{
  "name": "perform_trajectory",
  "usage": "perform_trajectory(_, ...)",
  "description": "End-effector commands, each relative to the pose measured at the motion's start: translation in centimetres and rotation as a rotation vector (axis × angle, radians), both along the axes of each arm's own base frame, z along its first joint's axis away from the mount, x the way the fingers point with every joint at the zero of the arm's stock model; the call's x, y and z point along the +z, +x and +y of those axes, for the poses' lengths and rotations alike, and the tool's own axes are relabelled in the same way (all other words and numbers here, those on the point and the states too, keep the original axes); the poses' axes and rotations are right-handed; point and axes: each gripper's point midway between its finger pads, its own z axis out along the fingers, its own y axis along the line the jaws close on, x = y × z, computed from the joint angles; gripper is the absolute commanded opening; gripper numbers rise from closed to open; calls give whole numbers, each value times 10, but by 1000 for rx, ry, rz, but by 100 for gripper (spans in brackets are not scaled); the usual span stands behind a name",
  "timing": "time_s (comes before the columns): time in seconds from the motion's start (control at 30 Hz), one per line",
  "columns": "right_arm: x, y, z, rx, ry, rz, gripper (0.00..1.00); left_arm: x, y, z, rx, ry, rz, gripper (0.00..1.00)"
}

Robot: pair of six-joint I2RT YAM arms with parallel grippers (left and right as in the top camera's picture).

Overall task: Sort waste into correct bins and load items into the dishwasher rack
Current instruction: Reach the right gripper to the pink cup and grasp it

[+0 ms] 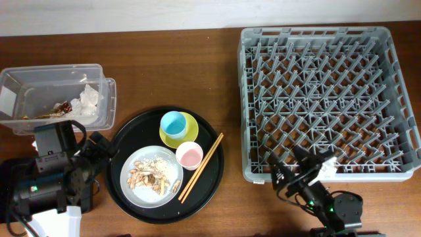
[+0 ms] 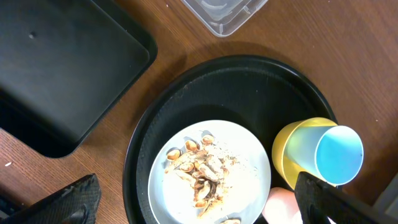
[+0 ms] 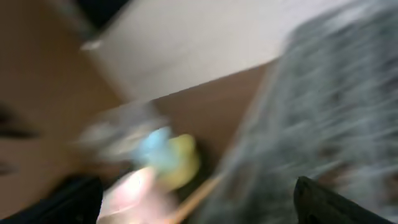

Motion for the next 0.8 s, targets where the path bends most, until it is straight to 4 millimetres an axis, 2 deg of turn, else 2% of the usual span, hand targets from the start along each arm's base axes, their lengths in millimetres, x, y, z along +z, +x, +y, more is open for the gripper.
perform_trajectory(0.0, 14, -33, 34, 275, 239, 148, 98, 2, 0, 0, 2, -2, -7, 99)
perform_trajectory(0.1, 66, -40, 31, 294, 288, -60, 98, 2, 0, 0, 2, -2, -8, 99)
perform_trajectory(0.2, 111, -38, 16, 199, 358, -145, 98, 2, 0, 0, 2, -2, -8, 99)
perform_trajectory(0.27, 146, -41, 12, 157, 285, -201, 98, 2, 0, 0, 2, -2, -7, 99)
perform_trajectory(0.4, 169, -12, 1, 18, -67, -17, 98, 2, 0, 1, 3, -1, -7, 99)
perform_trajectory(0.5, 192, 17, -12, -25, -294, 236, 98, 2, 0, 0, 2, -2, -7, 99)
perform_trajectory(0.53, 194, 21, -10, -11, -318, 279, 98, 2, 0, 0, 2, -2, -7, 99)
perform_trajectory(0.6, 192, 30, 10, 54, -418, 414, 98, 2, 0, 1, 3, -1, -7, 99)
perform_trajectory(0.67, 170, 30, 40, 103, -581, 482, 98, 2, 0, 1, 3, -1, -7, 99)
perform_trajectory(0.77, 129, 29, 98, 85, -790, 519, 98, 2, 0, 1, 3, -1, -7, 99)
